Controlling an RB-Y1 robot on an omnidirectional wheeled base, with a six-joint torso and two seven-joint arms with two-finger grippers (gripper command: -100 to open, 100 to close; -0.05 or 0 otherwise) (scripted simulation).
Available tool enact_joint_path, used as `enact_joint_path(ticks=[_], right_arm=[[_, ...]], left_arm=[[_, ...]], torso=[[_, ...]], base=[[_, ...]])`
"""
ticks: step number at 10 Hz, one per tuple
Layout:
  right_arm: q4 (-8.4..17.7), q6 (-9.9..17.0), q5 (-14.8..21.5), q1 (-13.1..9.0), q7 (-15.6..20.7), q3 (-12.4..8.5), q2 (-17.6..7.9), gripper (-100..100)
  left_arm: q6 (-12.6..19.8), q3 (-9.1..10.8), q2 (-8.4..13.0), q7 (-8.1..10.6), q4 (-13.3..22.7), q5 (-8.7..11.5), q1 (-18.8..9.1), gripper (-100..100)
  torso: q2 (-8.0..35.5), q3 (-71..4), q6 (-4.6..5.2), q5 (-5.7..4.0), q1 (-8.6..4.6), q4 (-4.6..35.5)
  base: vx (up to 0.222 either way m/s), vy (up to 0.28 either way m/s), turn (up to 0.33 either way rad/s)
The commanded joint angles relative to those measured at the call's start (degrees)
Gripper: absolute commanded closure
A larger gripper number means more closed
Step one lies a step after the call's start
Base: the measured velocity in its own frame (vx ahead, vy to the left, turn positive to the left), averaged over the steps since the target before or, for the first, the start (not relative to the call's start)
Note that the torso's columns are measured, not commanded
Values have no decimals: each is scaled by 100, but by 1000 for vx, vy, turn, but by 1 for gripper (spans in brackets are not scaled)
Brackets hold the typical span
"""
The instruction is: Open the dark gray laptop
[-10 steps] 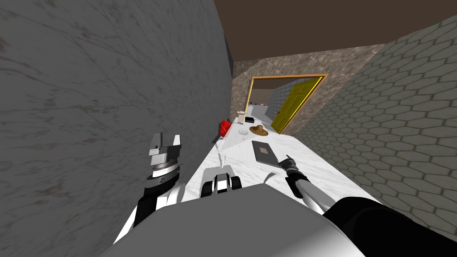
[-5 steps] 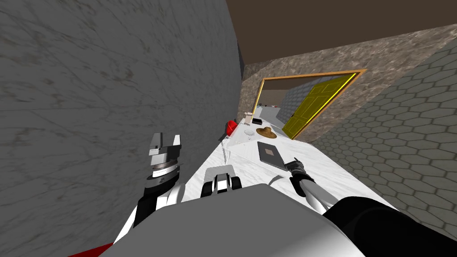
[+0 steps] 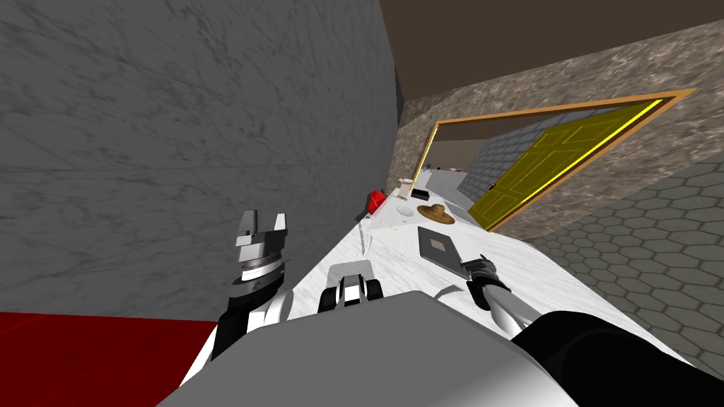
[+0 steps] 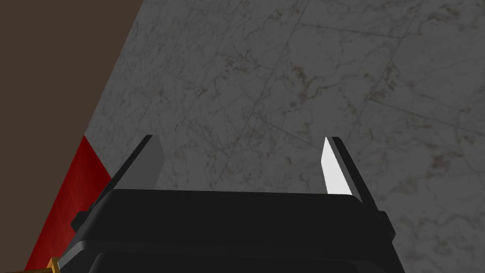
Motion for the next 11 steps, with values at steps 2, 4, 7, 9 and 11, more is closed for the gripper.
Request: enact_joint_path(ticks=[2, 4, 7, 9, 11], right_arm=[[177, 53, -265, 46, 25, -91, -119, -100], [351, 48, -584, 168, 4, -205, -332, -100], [612, 41, -1063, 351, -29, -377, -651, -100], [785, 37, -1374, 473, -50, -491, -864, -100], [959, 32, -1702, 595, -72, -605, -1077, -100]], left_arm=[[0, 0, 0, 0, 0, 0, 1, 0], [0, 0, 0, 0, 0, 0, -1, 0], [0, -1, 0, 0, 0, 0, -1, 0], [0, 0, 0, 0, 0, 0, -1, 0], [0, 0, 0, 0, 0, 0, 0, 0]], torso=[[-15, -10, -4, -3, -9, -5], [6, 2, -10, 0, 5, 1], [12, 6, -6, -1, 0, 3], [0, -1, -8, -2, -6, -1], [-6, -5, -8, -2, -4, -2]], base=[[-40, 19, 91], [-83, 55, 267], [-100, 66, 214], [-93, 66, 214], [-75, 71, 222]])
